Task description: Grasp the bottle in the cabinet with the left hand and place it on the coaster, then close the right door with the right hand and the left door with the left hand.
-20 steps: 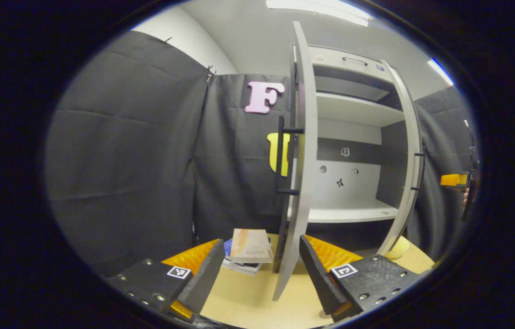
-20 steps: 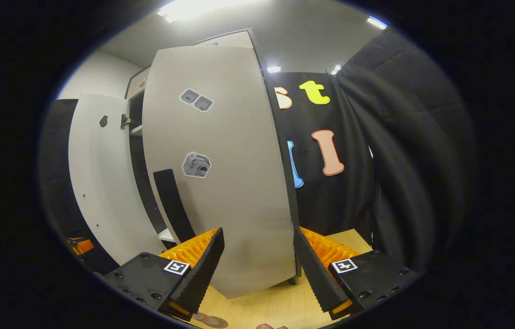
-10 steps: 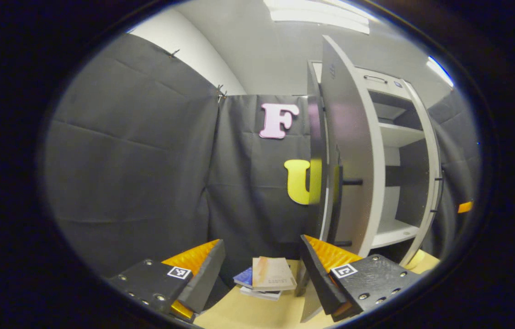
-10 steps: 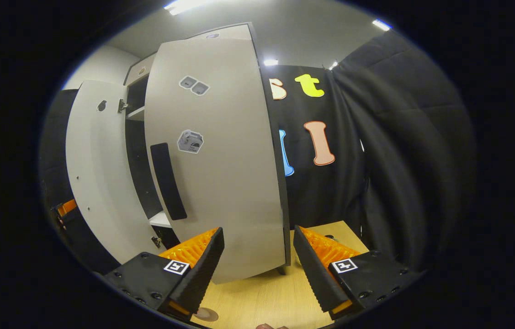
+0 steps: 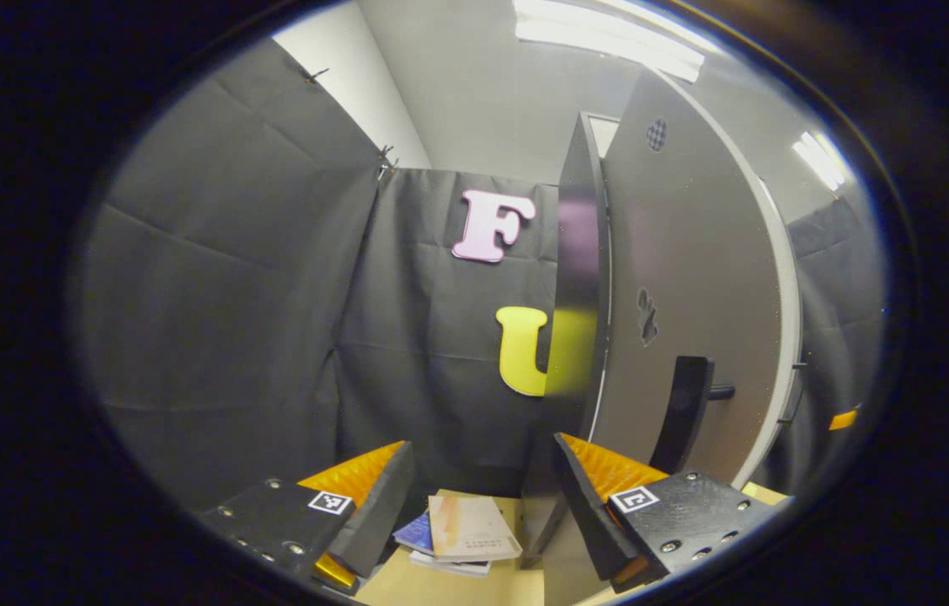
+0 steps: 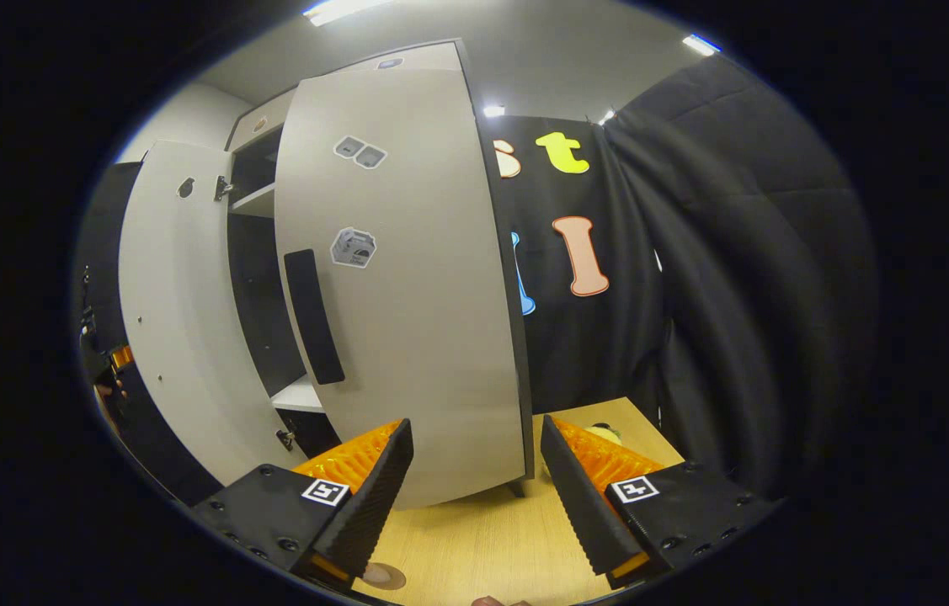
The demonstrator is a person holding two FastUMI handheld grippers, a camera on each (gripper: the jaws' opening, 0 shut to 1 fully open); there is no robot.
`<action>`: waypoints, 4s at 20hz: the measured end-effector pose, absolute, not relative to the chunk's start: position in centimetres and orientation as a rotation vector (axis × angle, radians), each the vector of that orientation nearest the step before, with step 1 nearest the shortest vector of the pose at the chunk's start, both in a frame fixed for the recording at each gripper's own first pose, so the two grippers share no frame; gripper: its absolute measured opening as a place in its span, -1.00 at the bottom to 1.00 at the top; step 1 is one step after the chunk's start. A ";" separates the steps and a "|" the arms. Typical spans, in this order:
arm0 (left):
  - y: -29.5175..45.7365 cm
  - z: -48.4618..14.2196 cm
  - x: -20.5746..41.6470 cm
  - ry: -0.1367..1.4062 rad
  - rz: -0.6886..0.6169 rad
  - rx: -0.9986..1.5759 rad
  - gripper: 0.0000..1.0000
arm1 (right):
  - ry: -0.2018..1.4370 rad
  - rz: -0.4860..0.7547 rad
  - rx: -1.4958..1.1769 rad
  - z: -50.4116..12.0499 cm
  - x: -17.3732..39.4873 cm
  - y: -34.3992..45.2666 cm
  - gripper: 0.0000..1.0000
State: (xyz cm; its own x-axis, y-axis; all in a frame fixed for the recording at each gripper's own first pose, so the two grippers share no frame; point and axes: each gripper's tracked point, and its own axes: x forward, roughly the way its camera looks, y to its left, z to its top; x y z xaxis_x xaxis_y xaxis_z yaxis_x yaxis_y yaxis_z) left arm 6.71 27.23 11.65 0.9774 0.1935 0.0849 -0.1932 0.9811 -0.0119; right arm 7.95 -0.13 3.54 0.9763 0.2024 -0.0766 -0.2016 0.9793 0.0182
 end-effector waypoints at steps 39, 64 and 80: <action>12.8 8.1 13.1 -0.012 -0.165 -0.183 0.90 | 0.137 0.095 0.048 0.3 5.9 -3.2 0.94; 11.0 -1.2 1.1 0.131 0.043 0.117 1.00 | 0.108 0.090 0.040 0.0 4.6 -0.6 0.84; 13.6 0.4 -6.1 0.009 0.187 0.029 0.89 | 0.035 0.093 0.039 1.3 3.4 1.0 0.94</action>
State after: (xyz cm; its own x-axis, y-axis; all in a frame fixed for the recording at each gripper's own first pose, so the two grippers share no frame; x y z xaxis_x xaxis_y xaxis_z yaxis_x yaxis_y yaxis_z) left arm -6.06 13.56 0.40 0.9825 0.1861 -0.0058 -0.1858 0.9821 0.0299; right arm 3.41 0.98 1.26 0.9950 0.0937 -0.0333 -0.0923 0.9949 0.0403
